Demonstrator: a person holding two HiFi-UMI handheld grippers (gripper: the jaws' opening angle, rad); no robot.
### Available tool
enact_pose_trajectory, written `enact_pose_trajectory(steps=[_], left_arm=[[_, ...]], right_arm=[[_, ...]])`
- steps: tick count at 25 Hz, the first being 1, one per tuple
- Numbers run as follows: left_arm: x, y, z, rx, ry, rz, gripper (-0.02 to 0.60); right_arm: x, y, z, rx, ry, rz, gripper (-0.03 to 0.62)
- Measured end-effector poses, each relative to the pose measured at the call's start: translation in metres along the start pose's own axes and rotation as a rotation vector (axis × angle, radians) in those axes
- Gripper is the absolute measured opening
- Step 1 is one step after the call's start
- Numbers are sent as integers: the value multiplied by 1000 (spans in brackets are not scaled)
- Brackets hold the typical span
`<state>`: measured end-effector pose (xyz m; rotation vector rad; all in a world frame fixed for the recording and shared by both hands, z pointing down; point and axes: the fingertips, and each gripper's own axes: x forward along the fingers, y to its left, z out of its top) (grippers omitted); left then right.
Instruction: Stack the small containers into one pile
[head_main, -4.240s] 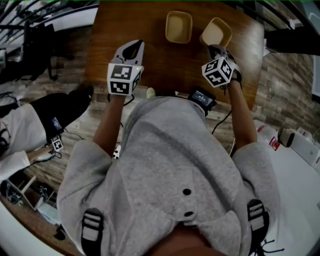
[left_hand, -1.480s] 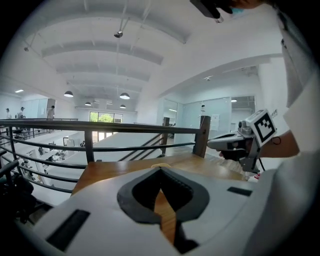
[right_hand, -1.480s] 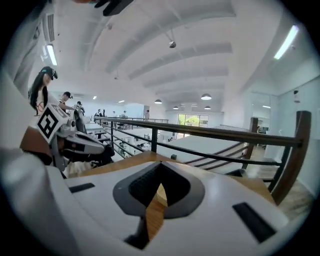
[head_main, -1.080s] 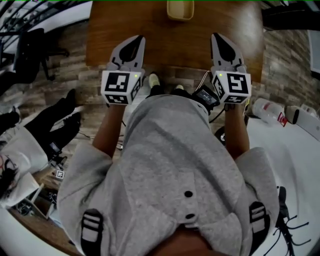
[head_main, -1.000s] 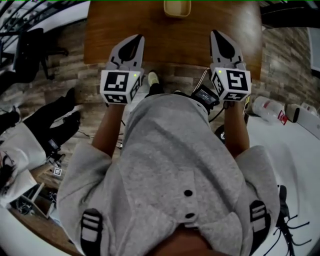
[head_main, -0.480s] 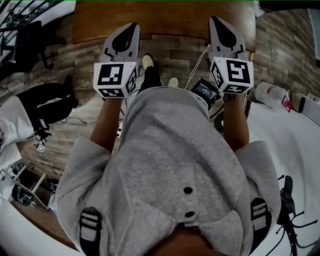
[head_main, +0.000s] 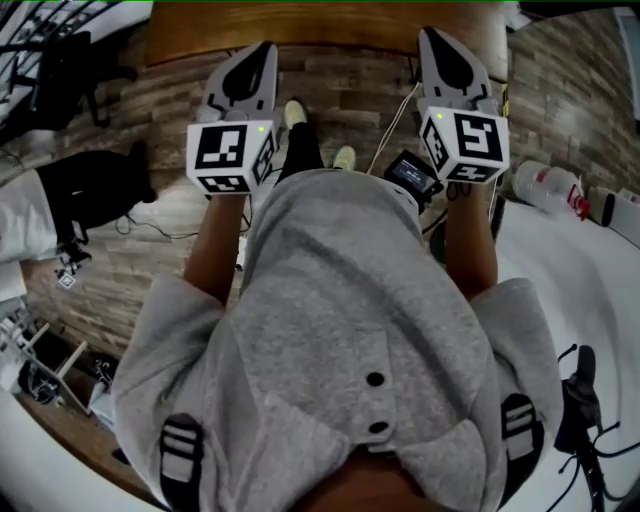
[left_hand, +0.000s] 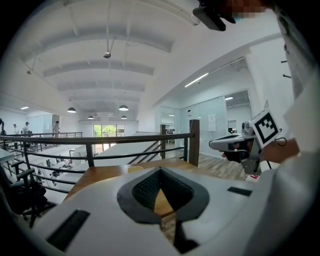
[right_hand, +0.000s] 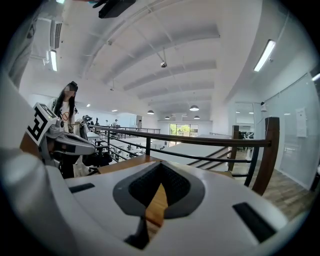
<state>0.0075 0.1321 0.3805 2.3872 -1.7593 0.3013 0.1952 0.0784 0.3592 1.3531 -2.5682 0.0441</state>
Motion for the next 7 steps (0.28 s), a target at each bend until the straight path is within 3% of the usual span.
enact_pose_trajectory(steps=[7], left_arm=[[-16, -17, 6, 11, -15, 17, 14]], right_arm=[[-20, 1, 8, -7, -24, 13, 15]])
